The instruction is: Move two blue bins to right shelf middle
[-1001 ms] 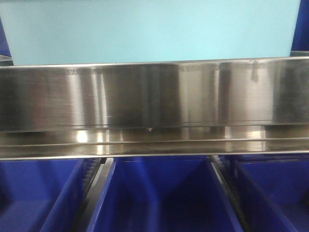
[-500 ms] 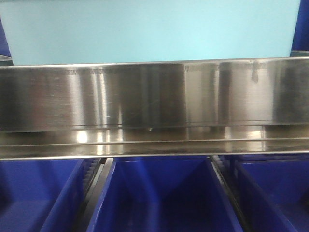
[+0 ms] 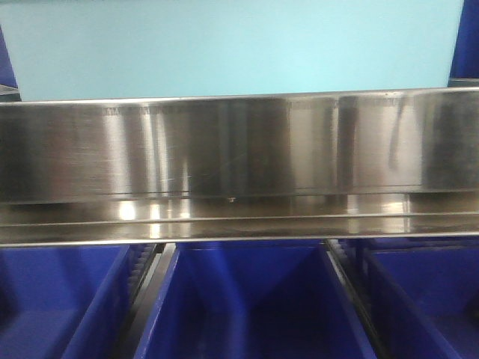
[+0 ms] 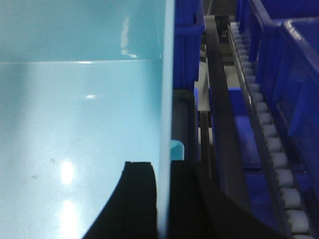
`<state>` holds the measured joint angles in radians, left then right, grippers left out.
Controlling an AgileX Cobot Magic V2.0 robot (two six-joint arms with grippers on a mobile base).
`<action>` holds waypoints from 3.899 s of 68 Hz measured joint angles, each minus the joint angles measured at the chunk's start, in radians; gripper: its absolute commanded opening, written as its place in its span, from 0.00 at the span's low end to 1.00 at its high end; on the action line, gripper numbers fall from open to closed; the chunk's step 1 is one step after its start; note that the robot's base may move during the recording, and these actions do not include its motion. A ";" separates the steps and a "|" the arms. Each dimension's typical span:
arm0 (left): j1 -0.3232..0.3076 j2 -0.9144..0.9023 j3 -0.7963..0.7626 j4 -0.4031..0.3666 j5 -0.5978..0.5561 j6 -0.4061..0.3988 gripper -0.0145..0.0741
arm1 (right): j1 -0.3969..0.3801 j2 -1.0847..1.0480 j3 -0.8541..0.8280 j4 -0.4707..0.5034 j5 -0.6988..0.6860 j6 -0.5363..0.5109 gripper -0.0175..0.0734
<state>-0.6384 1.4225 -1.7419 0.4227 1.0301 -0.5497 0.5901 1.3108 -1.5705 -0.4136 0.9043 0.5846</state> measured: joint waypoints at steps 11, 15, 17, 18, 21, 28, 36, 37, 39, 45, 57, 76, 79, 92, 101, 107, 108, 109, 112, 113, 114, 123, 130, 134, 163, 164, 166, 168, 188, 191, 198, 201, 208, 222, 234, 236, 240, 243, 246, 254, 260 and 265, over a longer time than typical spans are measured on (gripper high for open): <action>0.006 0.002 0.092 0.021 -0.068 -0.011 0.04 | -0.002 0.000 0.094 -0.035 -0.065 0.041 0.01; 0.011 0.002 0.124 0.024 -0.100 -0.021 0.04 | -0.002 0.000 0.118 -0.045 -0.082 0.044 0.01; 0.011 0.002 0.140 0.026 -0.114 -0.029 0.04 | -0.003 0.000 0.127 -0.050 -0.092 0.048 0.01; 0.011 0.002 0.148 0.026 -0.122 -0.031 0.04 | -0.005 0.000 0.132 -0.052 -0.095 0.049 0.01; 0.011 0.002 0.175 0.028 -0.147 -0.046 0.04 | -0.007 0.000 0.147 -0.058 -0.104 0.057 0.01; 0.011 0.002 0.225 0.033 -0.188 -0.058 0.04 | -0.009 0.000 0.190 -0.077 -0.133 0.073 0.01; 0.017 0.002 0.283 0.045 -0.248 -0.062 0.04 | -0.012 0.002 0.246 -0.089 -0.180 0.089 0.01; 0.017 0.002 0.290 0.045 -0.255 -0.062 0.04 | -0.012 0.002 0.252 -0.091 -0.186 0.091 0.01; 0.017 0.002 0.304 0.046 -0.267 -0.064 0.04 | -0.013 0.002 0.260 -0.095 -0.191 0.098 0.01; 0.017 0.002 0.337 0.050 -0.299 -0.076 0.04 | -0.013 0.002 0.290 -0.113 -0.205 0.116 0.01; 0.017 0.004 0.370 0.056 -0.331 -0.090 0.04 | -0.013 0.002 0.335 -0.147 -0.236 0.142 0.01; 0.021 0.023 0.378 0.060 -0.335 -0.096 0.04 | -0.017 0.039 0.338 -0.161 -0.242 0.148 0.01; 0.021 0.023 0.379 0.060 -0.335 -0.096 0.04 | -0.017 0.048 0.338 -0.162 -0.242 0.147 0.02; 0.021 0.023 0.379 0.062 -0.332 -0.096 0.13 | -0.017 0.051 0.338 -0.169 -0.246 0.148 0.40; 0.021 0.023 0.379 0.062 -0.327 -0.094 0.39 | -0.015 0.051 0.338 -0.169 -0.275 0.146 0.56; 0.021 0.023 0.379 0.062 -0.314 -0.092 0.56 | -0.015 0.051 0.335 -0.169 -0.283 0.146 0.55; 0.021 0.023 0.379 0.062 -0.311 -0.092 0.59 | -0.015 0.051 0.333 -0.169 -0.283 0.146 0.55; 0.021 0.023 0.379 0.062 -0.309 -0.092 0.60 | -0.015 0.051 0.331 -0.169 -0.283 0.146 0.55; 0.021 0.021 0.379 0.062 -0.299 -0.090 0.66 | -0.015 0.051 0.320 -0.169 -0.274 0.146 0.55; 0.021 0.021 0.379 0.062 -0.297 -0.090 0.68 | -0.015 0.051 0.315 -0.169 -0.270 0.146 0.55; 0.021 0.019 0.379 0.062 -0.296 -0.090 0.69 | -0.015 0.051 0.309 -0.169 -0.265 0.146 0.55; 0.021 0.000 0.377 0.058 -0.274 -0.088 0.71 | -0.015 0.051 0.241 -0.167 -0.192 0.144 0.55; 0.021 -0.013 0.354 0.042 -0.231 -0.088 0.71 | -0.015 0.051 0.176 -0.147 -0.110 0.133 0.55; 0.021 -0.015 0.324 0.024 -0.171 -0.088 0.71 | -0.015 0.051 0.133 -0.116 -0.045 0.096 0.55; 0.021 0.073 0.084 -0.024 0.176 -0.006 0.71 | -0.015 0.080 0.009 0.117 0.276 -0.040 0.55; 0.021 0.075 0.084 -0.024 0.179 -0.003 0.71 | -0.015 0.080 0.009 0.121 0.280 -0.041 0.55; 0.021 0.079 0.082 -0.033 0.184 0.001 0.71 | -0.015 0.082 0.006 0.127 0.290 -0.041 0.55; 0.021 0.081 0.082 -0.043 0.184 0.001 0.71 | -0.015 0.085 0.007 0.133 0.301 -0.041 0.55; 0.021 0.084 0.080 -0.136 0.190 0.012 0.71 | -0.015 0.086 0.007 0.140 0.318 -0.043 0.55; 0.021 0.084 0.080 -0.146 0.190 0.012 0.71 | -0.015 0.086 0.007 0.147 0.318 -0.047 0.55; 0.021 0.084 0.080 -0.165 0.194 0.015 0.71 | -0.015 0.082 0.007 0.176 0.320 -0.068 0.55; 0.021 0.084 0.080 -0.174 0.194 0.016 0.71 | -0.015 0.072 0.008 0.188 0.320 -0.073 0.55; 0.021 0.085 0.080 -0.182 0.194 0.017 0.71 | -0.015 0.051 0.019 0.199 0.320 -0.077 0.55; 0.022 0.087 0.080 -0.187 0.194 0.022 0.71 | -0.015 0.005 0.082 0.207 0.320 -0.081 0.55; 0.022 0.087 0.082 -0.195 0.194 0.024 0.71 | -0.015 -0.014 0.139 0.213 0.324 -0.077 0.55; 0.022 0.087 0.086 -0.195 0.194 0.024 0.71 | -0.015 -0.014 0.145 0.213 0.324 -0.077 0.55; 0.022 0.087 0.104 -0.197 0.194 0.024 0.71 | -0.015 -0.014 0.155 0.213 0.324 -0.077 0.55; 0.022 0.087 0.120 -0.197 0.194 0.024 0.71 | -0.015 -0.014 0.161 0.213 0.325 -0.077 0.55; 0.022 0.087 0.141 -0.199 0.194 0.024 0.71 | -0.015 -0.014 0.169 0.213 0.325 -0.077 0.55; 0.022 0.087 0.185 -0.215 0.194 0.024 0.71 | -0.015 -0.014 0.194 0.213 0.325 -0.077 0.55; 0.022 0.087 0.202 -0.239 0.196 0.024 0.71 | -0.015 -0.014 0.208 0.220 0.325 -0.077 0.55; 0.022 0.084 0.217 -0.258 0.196 0.024 0.71 | -0.015 -0.014 0.218 0.223 0.325 -0.071 0.55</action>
<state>-0.6165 1.5060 -1.5248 0.1646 1.2262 -0.5260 0.5750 1.2970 -1.3528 -0.1902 1.2292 0.5134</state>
